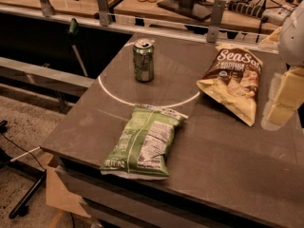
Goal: Pick green can
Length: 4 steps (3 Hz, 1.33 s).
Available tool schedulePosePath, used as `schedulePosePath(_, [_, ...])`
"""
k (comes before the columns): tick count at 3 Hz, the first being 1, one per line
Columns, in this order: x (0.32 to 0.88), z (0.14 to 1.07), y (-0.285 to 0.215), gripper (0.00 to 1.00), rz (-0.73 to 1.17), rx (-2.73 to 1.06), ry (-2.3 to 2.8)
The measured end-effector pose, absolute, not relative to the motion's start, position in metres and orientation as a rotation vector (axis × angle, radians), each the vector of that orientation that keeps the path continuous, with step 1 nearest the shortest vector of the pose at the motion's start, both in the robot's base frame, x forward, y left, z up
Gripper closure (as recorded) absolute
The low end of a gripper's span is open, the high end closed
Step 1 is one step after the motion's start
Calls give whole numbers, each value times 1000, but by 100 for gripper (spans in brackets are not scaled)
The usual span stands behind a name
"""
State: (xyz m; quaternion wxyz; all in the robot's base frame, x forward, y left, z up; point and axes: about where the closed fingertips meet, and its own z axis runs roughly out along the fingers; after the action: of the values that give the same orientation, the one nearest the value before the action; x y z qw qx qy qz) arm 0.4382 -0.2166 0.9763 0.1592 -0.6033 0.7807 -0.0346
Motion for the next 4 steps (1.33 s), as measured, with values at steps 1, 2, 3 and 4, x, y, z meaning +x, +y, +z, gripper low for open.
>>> schedulePosePath(1, [439,979,-215,0,-105,-1712,2221])
schedulePosePath(2, [447,980,-208,0,-18,-1658,2176])
schedulePosePath(3, [478,968,-197,0,173,-1502,2074])
schedulePosePath(4, [484,974,-177,0,300,-1430,2009])
